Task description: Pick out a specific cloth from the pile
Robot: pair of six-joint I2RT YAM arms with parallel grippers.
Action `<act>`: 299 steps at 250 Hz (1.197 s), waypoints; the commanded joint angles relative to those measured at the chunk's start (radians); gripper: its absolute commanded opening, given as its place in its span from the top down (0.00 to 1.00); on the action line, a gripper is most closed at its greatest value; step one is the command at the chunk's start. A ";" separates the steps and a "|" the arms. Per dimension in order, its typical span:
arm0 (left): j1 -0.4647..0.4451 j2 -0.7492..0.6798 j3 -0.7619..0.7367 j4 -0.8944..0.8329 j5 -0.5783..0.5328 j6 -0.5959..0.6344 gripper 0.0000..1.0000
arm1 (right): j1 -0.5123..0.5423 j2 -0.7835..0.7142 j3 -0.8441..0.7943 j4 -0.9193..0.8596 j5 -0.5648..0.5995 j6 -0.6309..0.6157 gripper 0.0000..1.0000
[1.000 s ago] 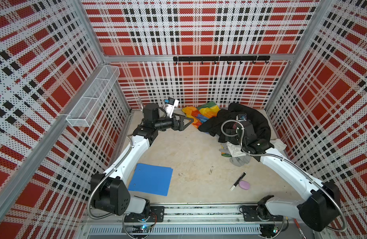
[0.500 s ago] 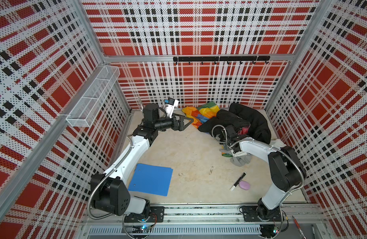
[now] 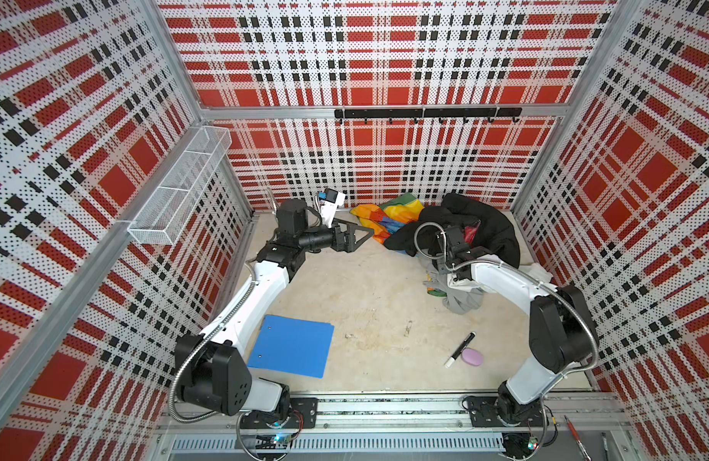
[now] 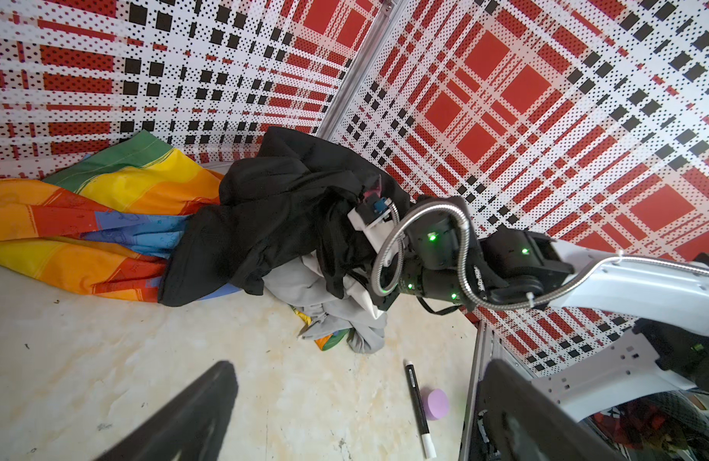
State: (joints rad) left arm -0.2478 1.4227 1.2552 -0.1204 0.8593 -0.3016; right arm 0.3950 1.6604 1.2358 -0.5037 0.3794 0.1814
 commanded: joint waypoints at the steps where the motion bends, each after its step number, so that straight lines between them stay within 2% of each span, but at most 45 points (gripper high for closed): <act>1: 0.004 0.000 -0.002 0.006 0.003 0.014 0.01 | -0.003 -0.109 0.111 0.081 -0.190 0.023 0.90; 24: 0.004 0.001 -0.002 0.009 0.006 0.012 0.01 | -0.060 -0.154 0.162 0.082 -0.285 0.057 0.89; 51: 0.004 0.000 -0.004 0.012 0.009 0.009 0.01 | -0.187 -0.196 0.162 0.110 -0.379 0.128 0.88; 93: 0.001 -0.001 -0.004 0.015 0.010 0.005 0.01 | -0.386 -0.207 0.066 0.145 -0.414 0.232 0.86; 125: -0.002 -0.001 -0.005 0.015 0.011 0.005 0.01 | -0.453 -0.169 -0.059 0.179 -0.422 0.273 0.85; 168: -0.004 0.002 -0.008 0.018 0.007 0.006 0.01 | -0.423 -0.088 -0.203 0.264 -0.508 0.272 0.82; 224: -0.005 0.014 -0.007 0.016 0.006 0.005 0.01 | -0.217 -0.110 -0.253 0.314 -0.458 0.182 0.75; 234: -0.005 0.013 -0.007 0.015 0.005 0.006 0.01 | -0.195 -0.120 -0.261 0.318 -0.442 0.176 0.71; 251: -0.005 0.012 -0.007 0.015 0.003 0.008 0.01 | -0.187 -0.130 -0.257 0.296 -0.399 0.180 0.59; 299: -0.007 0.007 -0.007 0.015 0.001 0.009 0.01 | -0.156 -0.222 -0.204 0.158 -0.146 0.165 0.35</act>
State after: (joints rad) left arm -0.2497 1.4319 1.2552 -0.1200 0.8593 -0.3023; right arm 0.2249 1.5284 0.9890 -0.2893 0.0505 0.3721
